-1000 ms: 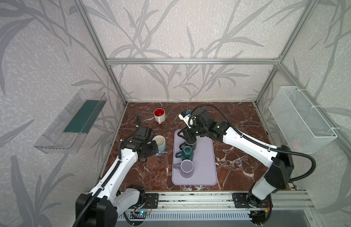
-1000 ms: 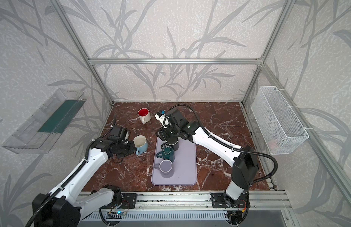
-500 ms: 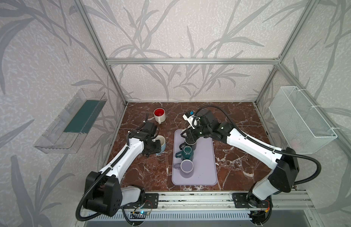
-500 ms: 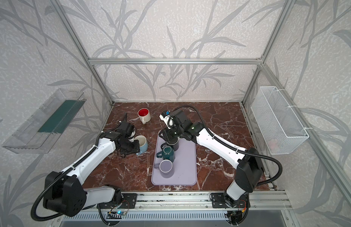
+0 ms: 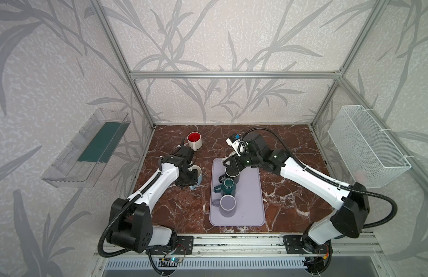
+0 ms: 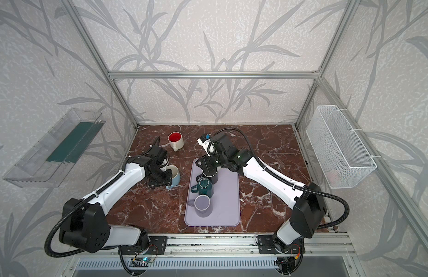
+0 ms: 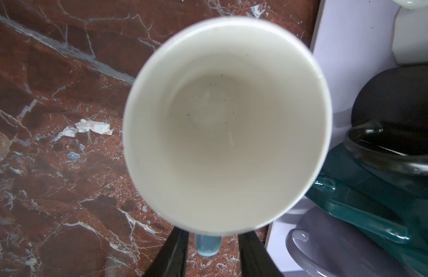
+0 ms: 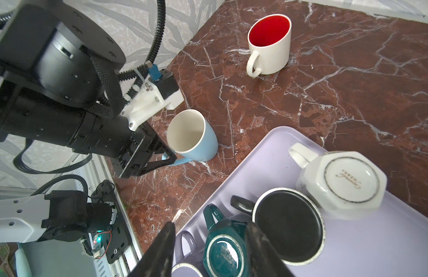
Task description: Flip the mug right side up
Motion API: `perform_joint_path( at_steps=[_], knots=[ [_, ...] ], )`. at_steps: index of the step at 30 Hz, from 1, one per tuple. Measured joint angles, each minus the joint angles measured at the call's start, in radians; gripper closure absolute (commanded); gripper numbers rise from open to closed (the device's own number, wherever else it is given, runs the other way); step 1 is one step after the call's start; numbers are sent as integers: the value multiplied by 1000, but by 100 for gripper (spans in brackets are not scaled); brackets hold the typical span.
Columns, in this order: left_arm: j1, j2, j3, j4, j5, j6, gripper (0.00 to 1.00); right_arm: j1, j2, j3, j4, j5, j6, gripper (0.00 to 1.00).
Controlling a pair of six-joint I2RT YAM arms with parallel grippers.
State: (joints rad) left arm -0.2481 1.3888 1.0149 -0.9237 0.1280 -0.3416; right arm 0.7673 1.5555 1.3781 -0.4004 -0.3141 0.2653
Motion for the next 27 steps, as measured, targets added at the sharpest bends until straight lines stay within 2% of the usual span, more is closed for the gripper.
perform_joint_path(
  at_steps=[14, 22, 27],
  knots=[
    [-21, 55, 13, -34, -38, 13, 69, -17, -38, -42, 7, 0, 6, 51],
    [-50, 91, 13, -32, -61, 10, 78, -26, -58, -65, 10, 0, 14, 51],
    [-54, 101, 16, -31, -78, 10, 88, -41, -93, -87, 14, 0, 18, 51]
  ],
)
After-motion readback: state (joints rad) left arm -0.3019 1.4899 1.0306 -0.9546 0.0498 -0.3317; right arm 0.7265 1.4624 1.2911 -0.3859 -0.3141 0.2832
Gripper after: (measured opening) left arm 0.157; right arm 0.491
